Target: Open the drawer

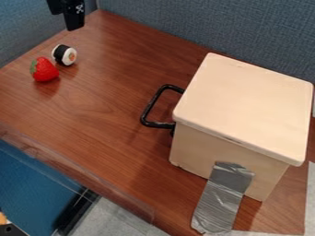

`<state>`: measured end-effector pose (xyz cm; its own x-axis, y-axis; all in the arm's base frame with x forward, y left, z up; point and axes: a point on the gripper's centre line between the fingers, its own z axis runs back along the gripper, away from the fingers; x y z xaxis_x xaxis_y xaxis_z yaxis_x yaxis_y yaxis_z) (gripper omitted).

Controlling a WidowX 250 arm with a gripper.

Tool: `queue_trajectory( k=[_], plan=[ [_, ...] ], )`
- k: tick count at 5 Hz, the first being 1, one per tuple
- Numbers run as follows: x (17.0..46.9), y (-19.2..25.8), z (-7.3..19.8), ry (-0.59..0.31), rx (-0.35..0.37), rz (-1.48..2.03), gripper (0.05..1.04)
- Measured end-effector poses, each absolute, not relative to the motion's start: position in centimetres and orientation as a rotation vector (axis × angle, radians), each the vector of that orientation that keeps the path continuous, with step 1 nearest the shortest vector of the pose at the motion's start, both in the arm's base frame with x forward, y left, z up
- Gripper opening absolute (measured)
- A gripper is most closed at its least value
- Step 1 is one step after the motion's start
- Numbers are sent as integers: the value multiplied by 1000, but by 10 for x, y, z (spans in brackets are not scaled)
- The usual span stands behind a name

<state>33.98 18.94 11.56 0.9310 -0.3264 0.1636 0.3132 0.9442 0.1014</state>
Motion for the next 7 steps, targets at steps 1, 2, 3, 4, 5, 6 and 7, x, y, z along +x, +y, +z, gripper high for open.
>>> queue_trajectory(
  k=[1,2,3,4,5,6,7],
  plan=[
    [338,186,100,-150,44,-321,999],
    [323,157,85,-126,0,-260,999],
    [314,133,88,-150,-21,-194,999],
    [305,115,82,-150,-45,-107,999],
    [302,93,81,-174,-64,-13,999],
    [302,79,76,-187,-95,56,999],
    [307,60,75,-199,-130,79,1000]
  ],
)
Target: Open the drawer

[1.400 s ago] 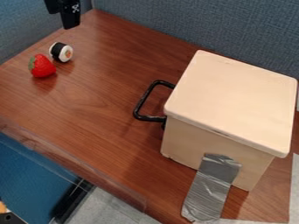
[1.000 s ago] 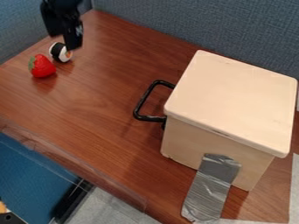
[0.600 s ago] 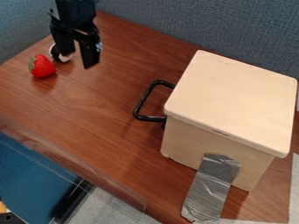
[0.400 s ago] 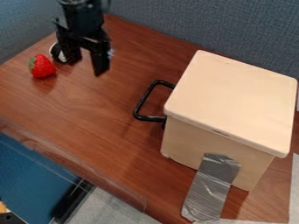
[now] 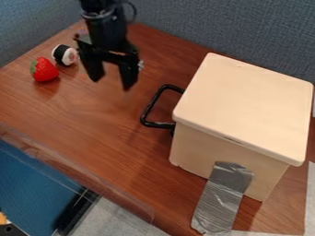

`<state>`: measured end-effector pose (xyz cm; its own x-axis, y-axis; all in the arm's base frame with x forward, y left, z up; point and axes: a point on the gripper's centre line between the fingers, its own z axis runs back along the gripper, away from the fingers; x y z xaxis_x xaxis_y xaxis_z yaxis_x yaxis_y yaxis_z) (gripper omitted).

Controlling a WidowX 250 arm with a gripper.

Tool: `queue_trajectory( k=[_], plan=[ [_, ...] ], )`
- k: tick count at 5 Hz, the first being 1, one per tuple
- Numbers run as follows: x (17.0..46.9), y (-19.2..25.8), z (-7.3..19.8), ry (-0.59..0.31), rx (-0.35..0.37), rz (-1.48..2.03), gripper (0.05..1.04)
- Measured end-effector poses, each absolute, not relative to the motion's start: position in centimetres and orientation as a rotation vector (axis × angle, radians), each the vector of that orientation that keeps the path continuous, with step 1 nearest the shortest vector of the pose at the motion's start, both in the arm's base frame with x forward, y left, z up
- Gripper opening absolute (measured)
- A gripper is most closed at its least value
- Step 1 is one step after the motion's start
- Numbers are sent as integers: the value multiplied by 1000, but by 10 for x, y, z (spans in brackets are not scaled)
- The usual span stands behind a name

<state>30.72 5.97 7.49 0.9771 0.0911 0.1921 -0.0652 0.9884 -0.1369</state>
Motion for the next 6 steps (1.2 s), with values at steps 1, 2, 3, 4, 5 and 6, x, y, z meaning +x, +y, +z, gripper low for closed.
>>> queue_trajectory(
  k=[1,2,3,4,5,6],
  plan=[
    [311,52,75,-212,-142,91,999],
    [314,43,69,-202,-163,109,999],
    [316,36,68,-213,-164,108,999],
    [316,27,60,-207,-168,108,999],
    [316,23,56,-213,-166,110,999],
    [317,18,50,-213,-160,111,999]
  ],
)
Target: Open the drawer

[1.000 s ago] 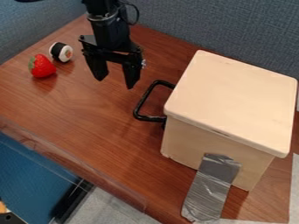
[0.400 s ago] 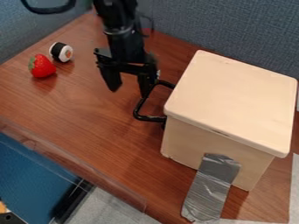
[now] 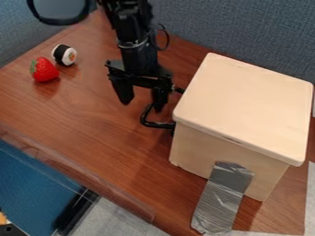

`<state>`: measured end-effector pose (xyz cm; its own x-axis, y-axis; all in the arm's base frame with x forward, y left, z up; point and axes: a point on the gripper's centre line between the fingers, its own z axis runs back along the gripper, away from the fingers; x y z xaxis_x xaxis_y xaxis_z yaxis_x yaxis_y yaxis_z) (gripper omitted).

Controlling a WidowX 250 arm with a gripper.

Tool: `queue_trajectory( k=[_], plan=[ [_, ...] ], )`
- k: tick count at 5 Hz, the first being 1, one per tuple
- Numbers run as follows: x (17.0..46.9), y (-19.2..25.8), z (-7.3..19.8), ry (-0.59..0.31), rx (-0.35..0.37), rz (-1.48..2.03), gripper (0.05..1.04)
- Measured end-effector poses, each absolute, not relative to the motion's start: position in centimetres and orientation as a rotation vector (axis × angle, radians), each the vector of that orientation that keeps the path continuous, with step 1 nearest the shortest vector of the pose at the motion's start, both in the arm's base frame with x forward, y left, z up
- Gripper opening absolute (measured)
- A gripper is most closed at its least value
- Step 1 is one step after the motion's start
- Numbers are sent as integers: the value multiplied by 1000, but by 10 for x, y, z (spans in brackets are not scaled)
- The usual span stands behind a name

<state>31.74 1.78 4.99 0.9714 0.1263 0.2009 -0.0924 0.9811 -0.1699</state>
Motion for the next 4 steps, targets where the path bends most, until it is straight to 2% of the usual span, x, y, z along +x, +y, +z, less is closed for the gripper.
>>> queue_trajectory(
  k=[1,2,4],
  plan=[
    [319,19,40,-204,-151,118,999],
    [321,19,33,-206,-141,130,945],
    [321,17,27,-224,-130,158,352]
  ],
)
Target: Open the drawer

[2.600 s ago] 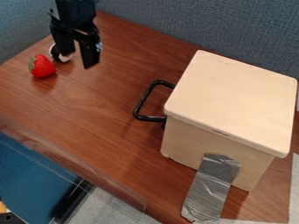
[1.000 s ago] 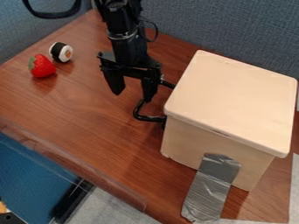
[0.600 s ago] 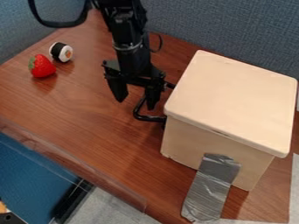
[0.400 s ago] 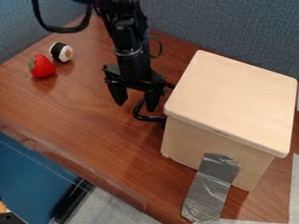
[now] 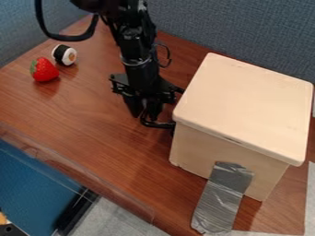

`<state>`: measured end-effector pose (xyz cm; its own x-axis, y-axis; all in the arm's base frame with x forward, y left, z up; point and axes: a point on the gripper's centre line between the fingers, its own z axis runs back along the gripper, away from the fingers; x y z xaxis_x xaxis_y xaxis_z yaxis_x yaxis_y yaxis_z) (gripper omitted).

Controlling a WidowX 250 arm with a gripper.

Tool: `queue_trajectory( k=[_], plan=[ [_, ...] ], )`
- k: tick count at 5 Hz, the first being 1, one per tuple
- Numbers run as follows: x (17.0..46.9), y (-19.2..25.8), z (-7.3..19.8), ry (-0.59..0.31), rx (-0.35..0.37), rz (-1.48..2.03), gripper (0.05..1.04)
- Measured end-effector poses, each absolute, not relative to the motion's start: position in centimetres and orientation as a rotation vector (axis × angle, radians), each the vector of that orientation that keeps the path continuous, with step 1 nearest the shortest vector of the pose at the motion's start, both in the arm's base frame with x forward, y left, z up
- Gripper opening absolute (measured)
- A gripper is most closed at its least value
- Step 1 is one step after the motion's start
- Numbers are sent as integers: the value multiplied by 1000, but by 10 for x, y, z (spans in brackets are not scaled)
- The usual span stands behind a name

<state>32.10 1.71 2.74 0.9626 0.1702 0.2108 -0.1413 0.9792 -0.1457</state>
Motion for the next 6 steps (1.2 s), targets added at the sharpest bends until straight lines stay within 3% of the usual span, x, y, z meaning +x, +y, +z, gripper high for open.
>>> queue_trajectory(
  k=[1,3,6],
  plan=[
    [319,16,27,-213,-135,162,163],
    [314,35,28,-189,-146,194,129],
    [303,84,30,-191,-103,250,129]
  ],
)
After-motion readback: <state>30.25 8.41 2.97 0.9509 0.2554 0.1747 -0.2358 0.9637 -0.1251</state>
